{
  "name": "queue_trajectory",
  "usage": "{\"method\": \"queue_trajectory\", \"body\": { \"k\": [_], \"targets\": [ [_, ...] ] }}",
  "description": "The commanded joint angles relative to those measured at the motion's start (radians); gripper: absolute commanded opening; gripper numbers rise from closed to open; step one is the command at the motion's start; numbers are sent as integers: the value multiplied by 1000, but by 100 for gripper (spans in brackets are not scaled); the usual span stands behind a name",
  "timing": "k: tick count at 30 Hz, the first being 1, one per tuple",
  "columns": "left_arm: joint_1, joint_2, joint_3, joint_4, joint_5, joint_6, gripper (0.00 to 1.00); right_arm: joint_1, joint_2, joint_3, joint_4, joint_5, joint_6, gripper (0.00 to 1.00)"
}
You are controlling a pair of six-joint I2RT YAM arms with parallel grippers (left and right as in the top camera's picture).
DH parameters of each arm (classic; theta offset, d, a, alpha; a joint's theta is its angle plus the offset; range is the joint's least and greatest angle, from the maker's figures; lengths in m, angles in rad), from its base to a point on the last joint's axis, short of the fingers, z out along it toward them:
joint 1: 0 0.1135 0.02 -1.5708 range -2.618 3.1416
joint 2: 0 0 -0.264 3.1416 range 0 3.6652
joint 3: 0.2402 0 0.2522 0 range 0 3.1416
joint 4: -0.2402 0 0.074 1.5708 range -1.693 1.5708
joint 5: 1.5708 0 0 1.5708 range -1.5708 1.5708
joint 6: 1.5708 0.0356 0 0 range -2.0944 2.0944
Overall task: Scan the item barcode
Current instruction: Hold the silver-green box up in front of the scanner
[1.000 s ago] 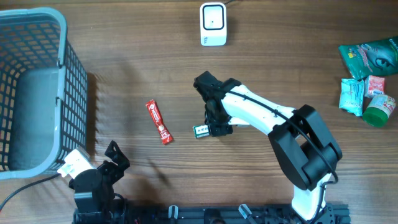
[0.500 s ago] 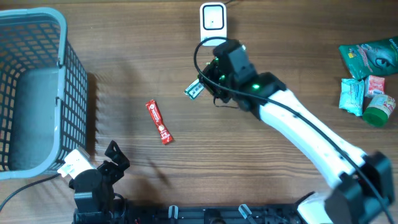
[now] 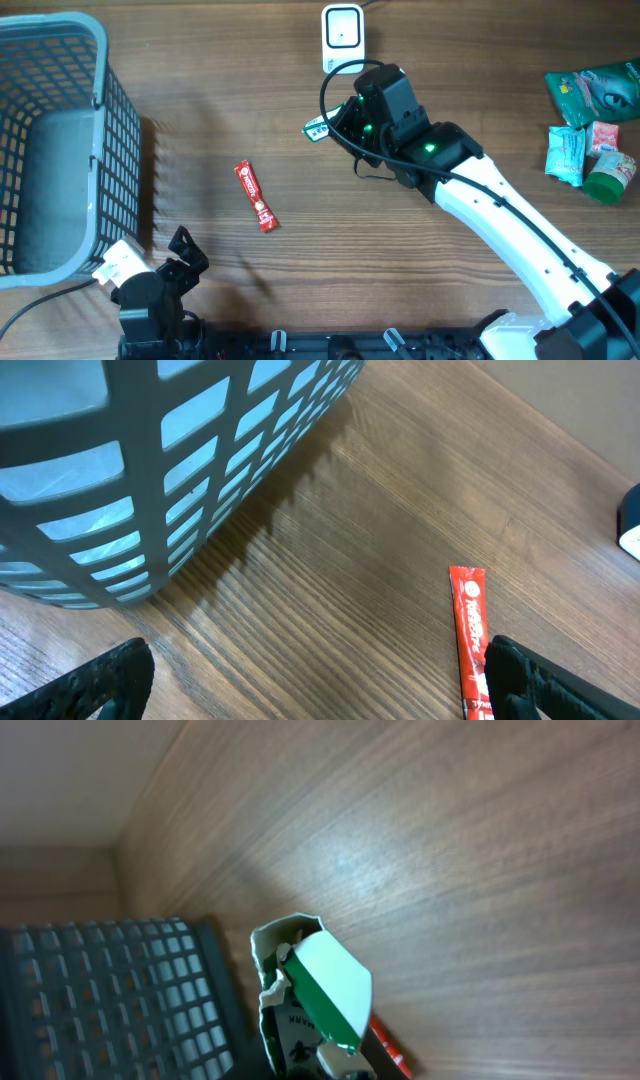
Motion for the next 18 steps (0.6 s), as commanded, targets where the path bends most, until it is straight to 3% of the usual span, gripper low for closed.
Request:
{"method": "queue_trajectory", "body": {
  "k": [1,3,5,8,9,13,18],
  "targets": [
    [-4,-3,-7,2,-13,-6,100,0,-11,13,19,94,-240,13],
    [-4,-3,-7,2,-13,-6,100,0,-11,13,52,154,-477,11],
    [-4,-3,-7,2,-13,-6,100,0,-6,13,113,202,-827,5],
    [-4,-3,-7,3,-13,-6,100,0,64,13,214,546,-1075,4],
    [-4,-3,-6,2,-13,-6,100,0,91,13,262,549,-1201,5],
    [-4,-3,-7,2,-13,-6,100,0,256,13,735,764,-1593,5],
    [-4,-3,-7,2,-13,-6,100,-5,524,14,1313,819,-2167,4]
  ]
}}
